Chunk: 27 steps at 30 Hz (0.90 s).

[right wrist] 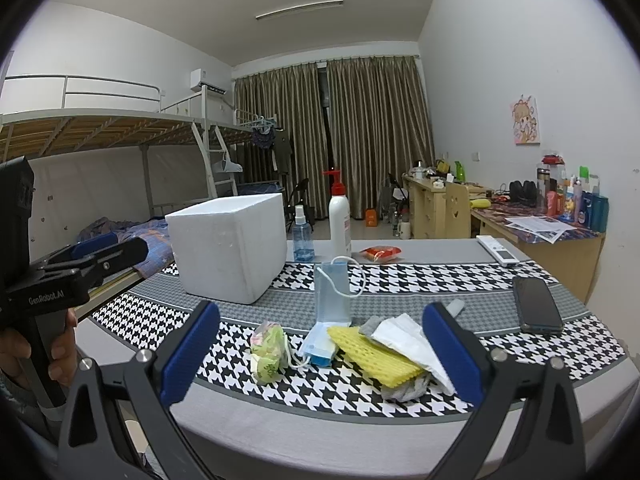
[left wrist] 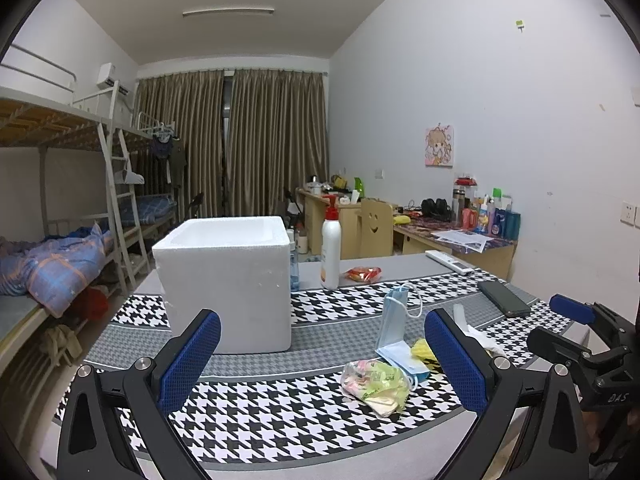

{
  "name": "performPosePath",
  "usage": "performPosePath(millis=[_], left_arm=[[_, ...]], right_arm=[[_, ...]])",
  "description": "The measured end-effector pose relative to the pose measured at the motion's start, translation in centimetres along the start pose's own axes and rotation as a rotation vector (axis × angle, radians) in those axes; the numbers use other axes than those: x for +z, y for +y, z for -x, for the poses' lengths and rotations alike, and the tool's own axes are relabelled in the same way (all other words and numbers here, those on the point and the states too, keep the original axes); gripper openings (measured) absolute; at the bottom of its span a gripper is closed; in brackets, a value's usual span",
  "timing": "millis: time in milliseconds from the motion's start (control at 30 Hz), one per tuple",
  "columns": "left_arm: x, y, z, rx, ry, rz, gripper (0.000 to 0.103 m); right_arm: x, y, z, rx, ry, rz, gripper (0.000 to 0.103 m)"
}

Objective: Organize soft objects

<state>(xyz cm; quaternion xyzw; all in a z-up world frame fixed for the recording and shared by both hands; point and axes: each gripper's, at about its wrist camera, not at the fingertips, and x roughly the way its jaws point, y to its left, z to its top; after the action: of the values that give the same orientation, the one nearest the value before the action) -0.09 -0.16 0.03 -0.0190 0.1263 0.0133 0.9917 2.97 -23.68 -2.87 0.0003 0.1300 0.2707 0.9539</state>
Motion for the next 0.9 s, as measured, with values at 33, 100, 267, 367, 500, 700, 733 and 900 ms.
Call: performPosePath(millis=[33, 100, 267, 367, 500, 700, 733, 900], left_arm=[[0.0, 0.0, 0.0, -0.002, 0.002, 0.0, 0.102], [0.0, 0.0, 0.0, -0.009, 0.003, -0.001, 0.102], [-0.1, -0.1, -0.3, -0.018, 0.014, -0.004, 0.102], [-0.1, 0.0, -0.5, -0.02, 0.012, -0.004, 0.102], [-0.2, -0.2, -1.3, -0.029, 0.033, -0.005, 0.102], [-0.4, -0.4, -3.0, -0.051, 0.071, -0.013, 0.102], [-0.4, -0.5, -3.3, -0.055, 0.079, -0.011, 0.102], [-0.7, -1.0, -4.9, -0.074, 0.121, -0.019, 0.102]], right_arm=[[0.0, 0.0, -0.1, 0.001, 0.001, 0.001, 0.102], [0.0, 0.1, -0.1, 0.001, 0.002, 0.002, 0.102], [0.1, -0.1, -0.4, -0.003, 0.006, -0.002, 0.102], [0.3, -0.3, -0.6, -0.008, 0.008, -0.003, 0.102], [0.5, -0.6, -1.1, -0.023, 0.014, -0.002, 0.102], [0.6, -1.3, -2.3, -0.037, 0.041, -0.014, 0.102], [0.6, -1.4, -2.5, -0.038, 0.045, -0.015, 0.102], [0.7, -1.9, -3.5, -0.048, 0.065, -0.02, 0.102]])
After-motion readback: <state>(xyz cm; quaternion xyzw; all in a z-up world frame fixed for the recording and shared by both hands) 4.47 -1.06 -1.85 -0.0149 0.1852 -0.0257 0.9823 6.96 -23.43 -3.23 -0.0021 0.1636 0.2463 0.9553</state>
